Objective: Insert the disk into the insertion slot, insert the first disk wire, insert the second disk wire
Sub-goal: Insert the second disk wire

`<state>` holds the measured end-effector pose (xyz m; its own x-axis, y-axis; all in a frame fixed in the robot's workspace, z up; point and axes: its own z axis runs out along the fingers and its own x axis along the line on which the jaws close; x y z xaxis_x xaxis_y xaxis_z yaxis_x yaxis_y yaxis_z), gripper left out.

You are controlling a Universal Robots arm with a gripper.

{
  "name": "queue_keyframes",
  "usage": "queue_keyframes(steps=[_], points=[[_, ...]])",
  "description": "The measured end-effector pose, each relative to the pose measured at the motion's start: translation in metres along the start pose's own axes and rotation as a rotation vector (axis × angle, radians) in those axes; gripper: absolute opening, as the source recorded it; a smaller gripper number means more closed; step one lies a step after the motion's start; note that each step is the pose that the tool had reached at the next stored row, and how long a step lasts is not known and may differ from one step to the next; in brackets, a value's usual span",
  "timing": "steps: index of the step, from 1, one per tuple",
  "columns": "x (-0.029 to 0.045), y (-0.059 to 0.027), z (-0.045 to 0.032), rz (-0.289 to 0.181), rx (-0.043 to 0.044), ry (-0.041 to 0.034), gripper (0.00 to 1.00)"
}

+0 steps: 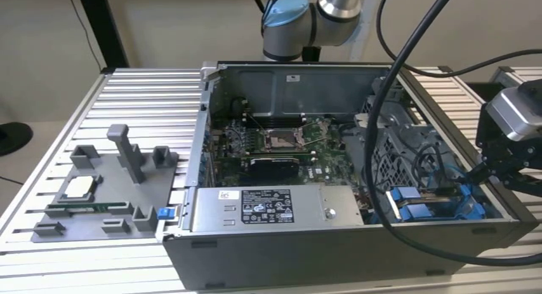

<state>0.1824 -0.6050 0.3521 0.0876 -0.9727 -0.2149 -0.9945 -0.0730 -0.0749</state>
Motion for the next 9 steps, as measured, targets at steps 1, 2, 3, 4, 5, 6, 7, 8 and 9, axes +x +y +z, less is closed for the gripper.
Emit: queue_keyframes(steps=[1,2,3,4,5,6,7,8,9], points=[[0.0,0.0001,0.0,0.0,0.0003,0.0,0.0],[0.0,0.0001,0.0,0.0,0.0004,0.0,0.0],[0.0,0.0002,0.0,0.0,0.0004,-0.0001,0.0],[0.0,0.0003,-0.0001,0.0,0.0005,0.0001,0.0],[-0.0002,0.0004,-0.0005,0.0,0.0005,0.0001,0.0],[-0.0003,0.0005,-0.0012,0.0,0.0005,0.0001,0.0],[-0.0006,0.0006,-0.0024,0.0,0.0004,0.0001,0.0],[-0.0009,0.0008,-0.0036,0.0,0.0005,0.0,0.0],[-0.0012,0.0011,-0.005,0.0,0.0005,0.0,0.0]])
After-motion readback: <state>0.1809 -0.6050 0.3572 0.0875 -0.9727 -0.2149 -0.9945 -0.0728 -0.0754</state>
